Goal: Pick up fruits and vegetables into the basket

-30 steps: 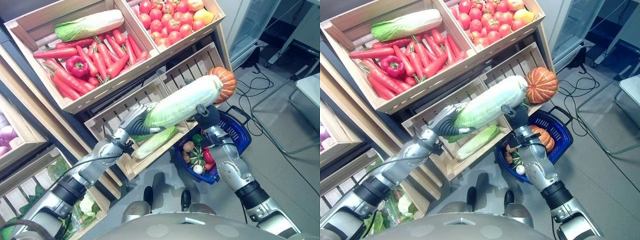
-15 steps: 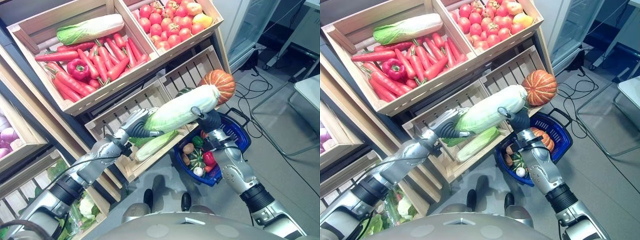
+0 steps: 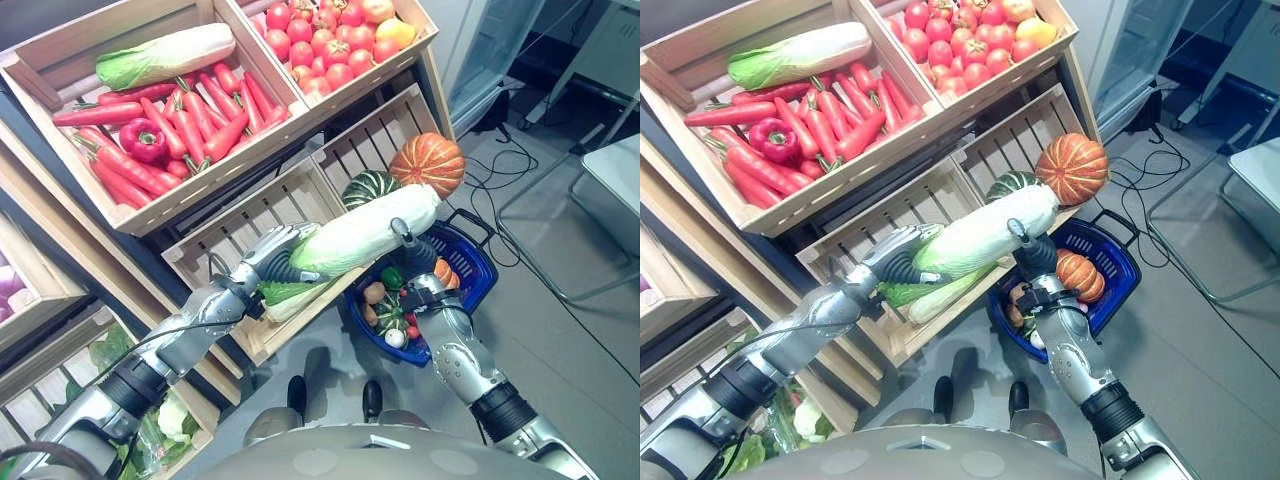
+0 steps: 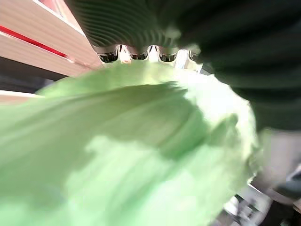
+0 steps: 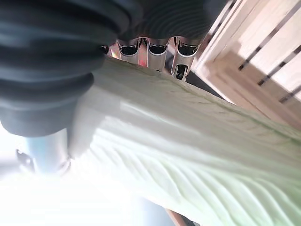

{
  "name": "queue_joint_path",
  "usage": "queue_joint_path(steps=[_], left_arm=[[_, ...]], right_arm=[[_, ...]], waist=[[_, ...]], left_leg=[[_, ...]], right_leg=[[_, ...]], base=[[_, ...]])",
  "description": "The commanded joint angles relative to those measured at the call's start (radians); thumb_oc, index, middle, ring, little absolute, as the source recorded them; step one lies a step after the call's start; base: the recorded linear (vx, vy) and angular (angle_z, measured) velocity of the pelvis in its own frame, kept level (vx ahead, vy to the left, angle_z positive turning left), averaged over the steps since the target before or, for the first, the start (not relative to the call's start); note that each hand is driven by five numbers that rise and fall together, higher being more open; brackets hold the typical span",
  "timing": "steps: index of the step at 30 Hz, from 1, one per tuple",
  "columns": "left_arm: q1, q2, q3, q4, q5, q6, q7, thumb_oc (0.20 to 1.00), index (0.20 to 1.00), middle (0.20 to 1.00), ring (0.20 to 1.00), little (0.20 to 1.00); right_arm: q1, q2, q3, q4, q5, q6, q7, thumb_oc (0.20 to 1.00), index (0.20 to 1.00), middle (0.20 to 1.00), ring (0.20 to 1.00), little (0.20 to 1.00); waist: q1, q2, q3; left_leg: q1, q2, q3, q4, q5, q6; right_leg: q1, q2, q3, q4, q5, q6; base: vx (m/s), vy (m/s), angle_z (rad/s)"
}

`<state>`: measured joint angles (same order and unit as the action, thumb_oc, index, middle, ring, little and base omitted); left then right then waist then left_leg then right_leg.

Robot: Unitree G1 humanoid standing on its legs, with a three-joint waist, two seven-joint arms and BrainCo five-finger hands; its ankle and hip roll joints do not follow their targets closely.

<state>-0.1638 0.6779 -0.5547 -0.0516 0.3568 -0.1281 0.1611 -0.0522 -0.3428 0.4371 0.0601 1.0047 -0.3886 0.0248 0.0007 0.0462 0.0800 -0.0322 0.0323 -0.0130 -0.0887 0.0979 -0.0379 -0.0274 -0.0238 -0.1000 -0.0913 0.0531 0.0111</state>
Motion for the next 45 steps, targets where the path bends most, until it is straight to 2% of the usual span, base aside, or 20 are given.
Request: queue_joint_path(steps=[1,4,6,9,16,20,21,26,27,29,38,44,45], left_arm=[[-0.059,0.025,0.043,0.028,0.024,0.049,0.139,1.0,1.0,1.0,1.0,1.0],[-0.065,0.016,0.091,0.069,0.022,0.086,0.241,1.0,1.0,1.0,1.0,1.0],[-0.069,0.006,0.133,0.108,0.014,0.124,0.339,1.0,1.0,1.0,1.0,1.0],[-0.076,0.006,0.179,0.133,-0.005,0.139,0.426,1.0,1.0,1.0,1.0,1.0],[-0.118,-0.024,0.227,0.172,-0.029,0.14,0.544,1.0,1.0,1.0,1.0,1.0],[-0.163,-0.033,0.227,0.188,-0.044,0.141,0.582,1.0,1.0,1.0,1.0,1.0],[-0.2,-0.045,0.229,0.199,-0.061,0.147,0.588,1.0,1.0,1.0,1.0,1.0],[-0.24,-0.056,0.224,0.212,-0.091,0.128,0.605,1.0,1.0,1.0,1.0,1.0],[-0.28,-0.066,0.202,0.226,-0.125,0.123,0.607,1.0,1.0,1.0,1.0,1.0],[-0.301,-0.078,0.19,0.231,-0.131,0.119,0.603,1.0,1.0,1.0,1.0,1.0],[-0.361,-0.071,0.152,0.248,-0.166,0.118,0.576,1.0,1.0,1.0,1.0,1.0],[-0.387,-0.052,0.127,0.266,-0.19,0.108,0.571,1.0,1.0,1.0,1.0,1.0],[-0.392,-0.053,0.123,0.271,-0.192,0.106,0.575,1.0,1.0,1.0,1.0,1.0]], right_arm=[[-0.093,0.045,-0.086,-0.064,0.016,-0.14,-0.046,0.2,0.2,0.2,0.2,0.2],[-0.116,0.053,-0.136,-0.028,-0.014,-0.179,-0.082,0.2,0.2,0.2,0.2,0.2],[-0.137,0.053,-0.187,0.021,-0.022,-0.204,-0.097,0.2,0.2,0.2,0.2,0.2],[-0.16,0.038,-0.242,0.063,-0.025,-0.227,-0.133,0.2,0.2,0.2,0.2,0.2],[-0.232,0.026,-0.312,0.173,-0.048,-0.271,-0.198,0.2,0.2,0.2,0.2,0.2],[-0.297,-0.002,-0.342,0.217,-0.112,-0.271,-0.272,0.2,0.2,0.2,0.2,0.2],[-0.352,-0.029,-0.363,0.251,-0.163,-0.254,-0.331,0.2,0.2,0.2,0.2,0.2],[-0.41,-0.069,-0.386,0.303,-0.185,-0.236,-0.37,0.2,0.2,0.2,0.2,0.2],[-0.469,-0.112,-0.407,0.358,-0.199,-0.232,-0.405,0.2,0.2,0.2,0.2,0.2],[-0.508,-0.142,-0.421,0.388,-0.208,-0.229,-0.439,0.2,0.2,0.2,0.2,0.2],[-0.662,-0.275,-0.439,0.567,-0.29,-0.129,-0.579,0.2,0.2,0.2,0.2,0.2],[-0.709,-0.304,-0.408,0.644,-0.218,-0.097,-0.556,0.2,0.2,0.2,0.2,0.2],[-0.713,-0.302,-0.4,0.651,-0.213,-0.092,-0.544,0.429,0.429,0.429,0.429,0.429]], waist=[[-0.01,-0.029,0.106],[-0.014,-0.023,0.163],[-0.012,-0.02,0.223],[-0.006,-0.02,0.284],[0.004,-0.023,0.368],[0.005,-0.026,0.408],[0.007,-0.03,0.435],[0.011,-0.03,0.44],[0.019,-0.031,0.44],[0.027,-0.029,0.44],[0.051,-0.011,0.44],[0.057,-0.007,0.44],[0.056,-0.007,0.44]], left_leg=[[-0.018,-0.06,0.005,0.001,-0.069,0.065],[-0.056,-0.057,0.027,0.021,-0.06,0.064],[-0.116,-0.062,0.035,0.102,-0.07,0.056],[-0.195,-0.07,0.033,0.199,-0.079,0.042],[-0.325,-0.084,0.017,0.34,-0.107,0.034],[-0.4,-0.081,0.02,0.438,-0.134,0.027],[-0.457,-0.072,0.03,0.509,-0.153,0.016],[-0.541,-0.063,0.042,0.587,-0.184,0.008],[-0.604,-0.069,0.054,0.637,-0.205,0.017],[-0.649,-0.075,0.061,0.683,-0.223,0.021],[-0.771,-0.085,0.069,0.812,-0.275,0.033],[-0.795,-0.088,0.065,0.823,-0.276,0.037],[-0.799,-0.088,0.065,0.823,-0.275,0.038]], right_leg=[[-0.023,-0.032,0.015,0.02,0.004,0.063],[-0.077,-0.025,0.015,0.076,-0.014,0.051],[-0.121,-0.023,0.007,0.142,-0.03,0.04],[-0.174,-0.023,0.004,0.206,-0.04,0.028],[-0.272,-0.016,0.008,0.304,-0.063,0.011],[-0.338,-0.017,0.003,0.387,-0.086,0.002],[-0.387,-0.024,-0.005,0.451,-0.102,0.002],[-0.461,-0.034,-0.01,0.524,-0.128,0.002],[-0.535,-0.051,-0.019,0.596,-0.141,0.005],[-0.586,-0.062,-0.023,0.648,-0.151,0.007],[-0.73,-0.077,-0.03,0.799,-0.181,0.007],[-0.756,-0.074,-0.035,0.81,-0.177,0.009],[-0.76,-0.073,-0.035,0.81,-0.176,0.009]], base=[[-0.14,0.009,-0.07],[-0.21,0.01,-0.07],[-0.23,-0.01,-0.08],[-0.17,-0.026,0.0],[-0.11,-0.023,0.04],[-0.08,-0.002,0.08],[-0.05,0.005,0.08],[-0.02,0.011,0.08],[0.0,0.0,0.0],[0.0,0.004,0.02],[0.04,-0.004,0.03],[0.04,-0.049,0.05],[0.03,-0.035,0.0]])
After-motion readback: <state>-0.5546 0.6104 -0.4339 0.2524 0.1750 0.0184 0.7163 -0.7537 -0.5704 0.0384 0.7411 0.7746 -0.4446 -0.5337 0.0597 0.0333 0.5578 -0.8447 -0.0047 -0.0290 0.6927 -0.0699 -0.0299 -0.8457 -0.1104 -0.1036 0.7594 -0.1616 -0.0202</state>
